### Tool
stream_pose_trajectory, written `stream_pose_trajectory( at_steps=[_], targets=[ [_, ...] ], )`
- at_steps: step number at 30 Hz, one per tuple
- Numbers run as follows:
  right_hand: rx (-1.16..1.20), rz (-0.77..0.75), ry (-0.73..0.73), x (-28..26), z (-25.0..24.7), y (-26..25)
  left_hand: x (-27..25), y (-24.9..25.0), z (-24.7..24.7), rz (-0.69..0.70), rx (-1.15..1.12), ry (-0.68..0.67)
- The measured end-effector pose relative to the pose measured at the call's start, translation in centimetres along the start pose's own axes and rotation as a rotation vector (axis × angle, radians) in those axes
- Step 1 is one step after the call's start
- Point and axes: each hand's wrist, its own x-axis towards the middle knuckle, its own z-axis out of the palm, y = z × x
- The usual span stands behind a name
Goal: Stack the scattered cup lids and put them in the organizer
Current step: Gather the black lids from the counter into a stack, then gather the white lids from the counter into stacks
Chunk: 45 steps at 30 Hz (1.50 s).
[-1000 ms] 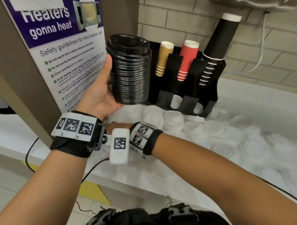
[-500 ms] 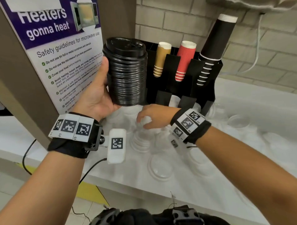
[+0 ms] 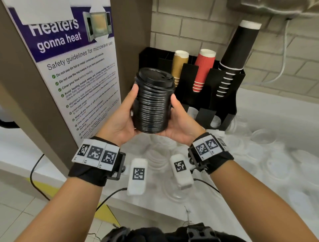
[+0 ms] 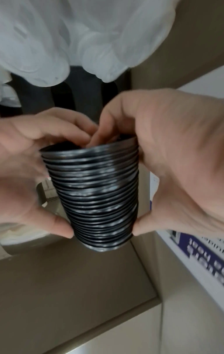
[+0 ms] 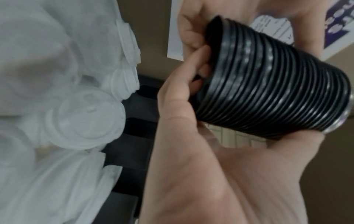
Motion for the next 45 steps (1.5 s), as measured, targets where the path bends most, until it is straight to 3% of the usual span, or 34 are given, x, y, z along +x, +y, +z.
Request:
stream_pose_trajectory(
  at_steps=[3, 6, 9, 11, 16, 23, 28, 33, 42, 45],
  targets=[
    [0.095, -0.059, 0.001, -0.3, -0.8, 0.5, 0.0, 0.2, 0.8, 0.062, 0.313, 0.146],
    [0.136, -0.078, 0.043, -0.5, -1.7, 0.7, 0.0, 1.1, 1.6, 0.361, 0.598, 0.299],
    [0.134, -0.078, 0.079, -0.9, -2.3, 0.8, -0.7, 2.6, 3.3, 0.66, 1.055, 0.195],
    [0.116, -0.085, 0.069, -1.1, -2.2, 1.0, -1.4, 3.6, 4.1, 0.723, 1.346, 0.162],
    [0.059, -0.048, 0.145, -1.0, -1.1, 2.4, -4.2, 5.0, 3.9, 0.597, 1.522, 0.07],
    [0.058, 0.194, 0.167, 0.8, 2.7, 6.9, -5.4, 5.7, 2.7, 0.125, 1.744, 0.209],
    [0.017, 0.345, 0.163, 1.4, 4.2, 9.5, -4.8, 4.2, 1.4, -0.115, 1.813, 0.227],
    [-0.105, 0.362, 0.188, 1.8, 4.7, 10.2, -4.4, 3.7, 1.0, -0.179, 1.781, 0.204],
    [-1.009, 0.37, 0.056, 1.8, 5.0, 7.6, -4.8, 4.7, 0.6, -0.153, 1.562, 0.224],
    [-1.177, 0.341, 0.03, 1.5, 4.5, 6.2, -5.0, 4.9, 0.6, -0.151, 1.496, 0.189]
  ],
)
